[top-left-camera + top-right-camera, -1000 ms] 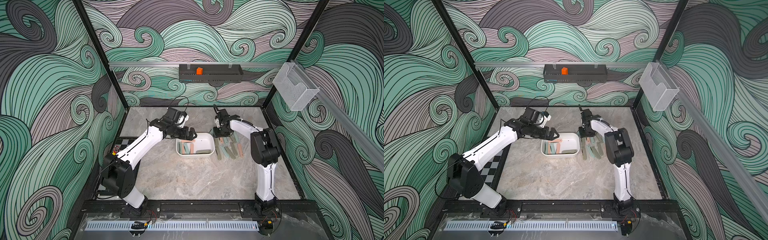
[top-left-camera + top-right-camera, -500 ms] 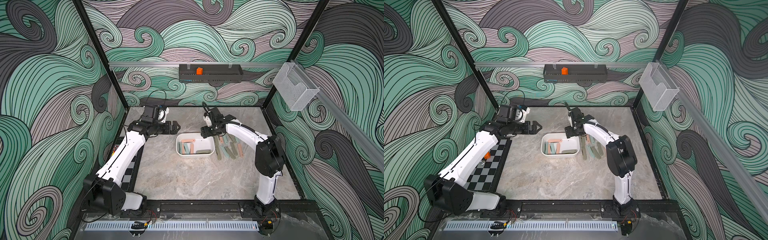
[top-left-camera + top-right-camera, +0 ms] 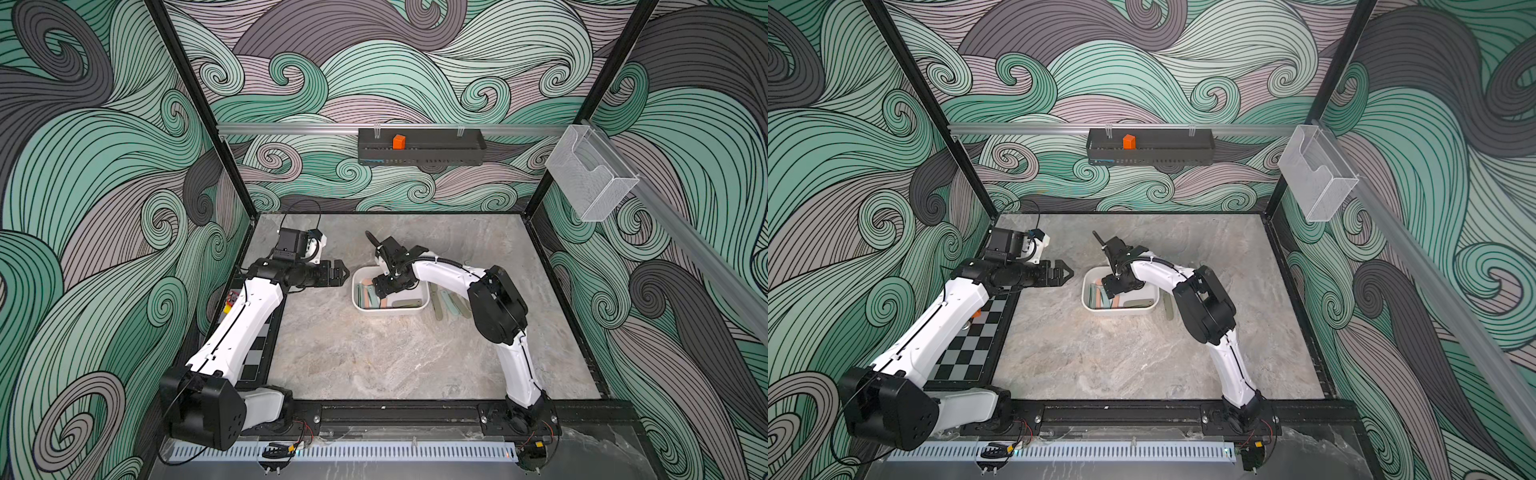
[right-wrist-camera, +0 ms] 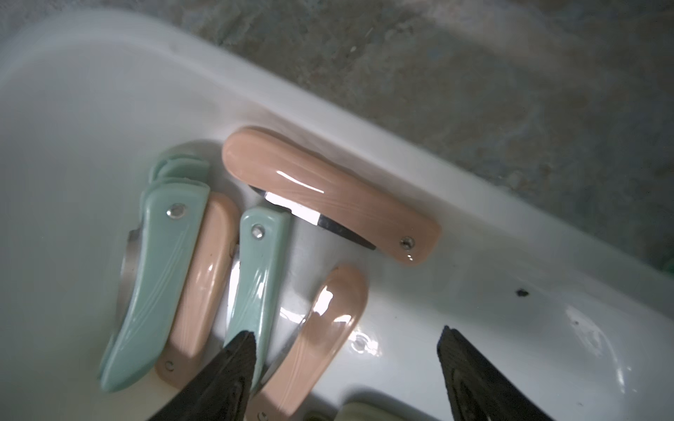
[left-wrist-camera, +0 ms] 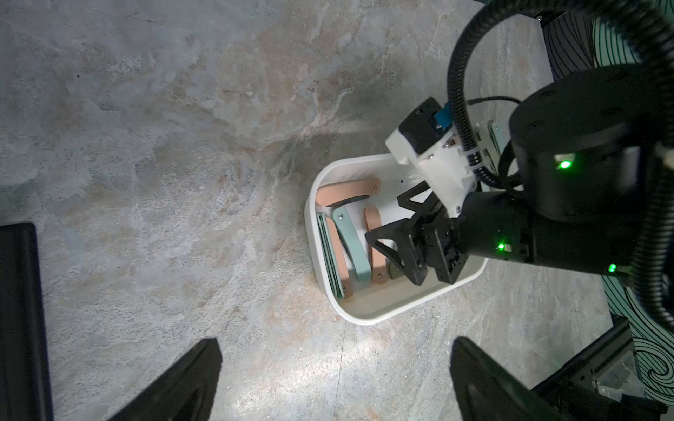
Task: Take the fruit knife out of the storage box
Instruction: Pick up the fruit knife from the storage box.
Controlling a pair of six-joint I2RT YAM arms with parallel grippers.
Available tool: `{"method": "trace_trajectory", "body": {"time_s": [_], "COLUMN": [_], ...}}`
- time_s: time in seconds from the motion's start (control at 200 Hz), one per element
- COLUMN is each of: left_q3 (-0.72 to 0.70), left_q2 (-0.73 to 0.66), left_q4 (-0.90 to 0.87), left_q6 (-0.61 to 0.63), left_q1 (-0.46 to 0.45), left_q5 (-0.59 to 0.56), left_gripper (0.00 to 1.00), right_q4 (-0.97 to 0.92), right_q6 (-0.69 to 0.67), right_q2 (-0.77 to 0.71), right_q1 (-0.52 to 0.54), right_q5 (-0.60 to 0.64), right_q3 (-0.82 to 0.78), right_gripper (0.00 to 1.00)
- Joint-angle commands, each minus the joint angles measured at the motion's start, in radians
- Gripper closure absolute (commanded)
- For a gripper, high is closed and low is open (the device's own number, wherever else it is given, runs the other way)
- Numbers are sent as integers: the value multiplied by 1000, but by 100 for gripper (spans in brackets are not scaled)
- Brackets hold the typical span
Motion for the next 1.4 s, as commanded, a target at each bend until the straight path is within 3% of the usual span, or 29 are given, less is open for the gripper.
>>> {"method": "trace_trajectory", "body": {"time_s": [0.0, 0.135, 0.385, 0.74, 1.396], "left_q3": [6, 3, 4, 15, 23], "left_q2": [-13, -10, -6, 3, 19], "left_q4": [-3, -2, 0, 5, 47], "left_q6": [14, 11, 10, 7, -12], "left_q1": [14, 15, 20, 27, 29], "left_q5": [27, 37, 44, 67, 159], "left_gripper": [1, 1, 1, 1, 1], "right_q4": [-10, -13, -47, -68, -100], "right_q6": [14, 16, 18, 6, -44], "right_q2": [27, 46, 89, 107, -3], "right_q1": [10, 10, 9, -17, -61], "right_q5": [30, 49, 68, 41, 39], "right_q3": [31, 33, 62, 91, 145], "right_gripper": [29, 42, 49, 81, 84]}}
